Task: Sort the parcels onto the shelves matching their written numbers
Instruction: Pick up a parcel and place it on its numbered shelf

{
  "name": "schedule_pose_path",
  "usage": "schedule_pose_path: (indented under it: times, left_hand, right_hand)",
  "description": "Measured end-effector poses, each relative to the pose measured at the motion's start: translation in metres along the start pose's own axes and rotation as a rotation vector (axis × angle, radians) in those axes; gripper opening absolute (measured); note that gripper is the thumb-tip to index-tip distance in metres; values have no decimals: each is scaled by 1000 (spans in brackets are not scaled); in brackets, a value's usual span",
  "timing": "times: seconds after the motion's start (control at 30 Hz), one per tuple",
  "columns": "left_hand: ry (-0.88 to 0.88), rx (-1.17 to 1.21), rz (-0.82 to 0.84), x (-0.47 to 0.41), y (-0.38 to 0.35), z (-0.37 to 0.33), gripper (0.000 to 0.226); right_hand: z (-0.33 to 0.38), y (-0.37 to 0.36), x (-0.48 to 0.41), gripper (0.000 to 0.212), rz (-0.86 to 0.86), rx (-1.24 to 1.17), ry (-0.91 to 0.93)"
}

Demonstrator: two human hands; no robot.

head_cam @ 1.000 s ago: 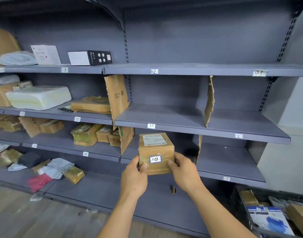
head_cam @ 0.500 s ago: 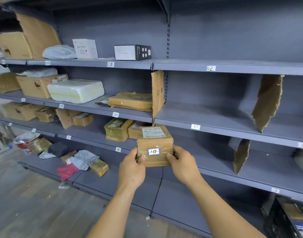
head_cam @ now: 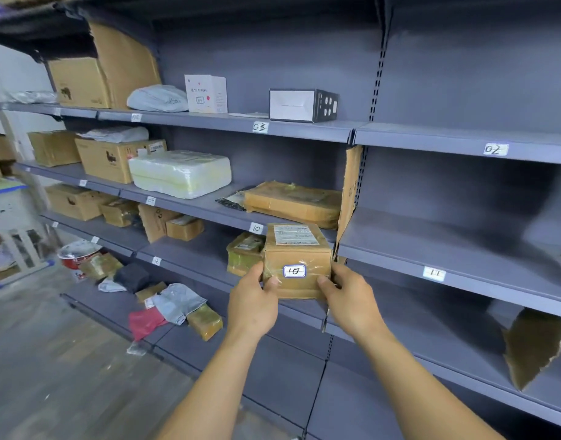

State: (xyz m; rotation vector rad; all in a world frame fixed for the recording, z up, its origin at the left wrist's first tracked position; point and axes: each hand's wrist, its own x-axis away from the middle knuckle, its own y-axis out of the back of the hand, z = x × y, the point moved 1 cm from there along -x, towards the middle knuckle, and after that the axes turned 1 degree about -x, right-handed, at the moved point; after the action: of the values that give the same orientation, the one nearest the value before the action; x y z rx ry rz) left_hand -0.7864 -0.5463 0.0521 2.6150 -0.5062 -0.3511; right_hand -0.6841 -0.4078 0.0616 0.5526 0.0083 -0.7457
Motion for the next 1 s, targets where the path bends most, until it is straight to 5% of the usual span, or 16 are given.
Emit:
schedule_pose_path:
  times: [1.0]
  left_hand:
    - [-213, 25, 96, -353, 31, 16, 24]
  right_hand:
    - [44, -118, -303, 20, -216, 42, 53]
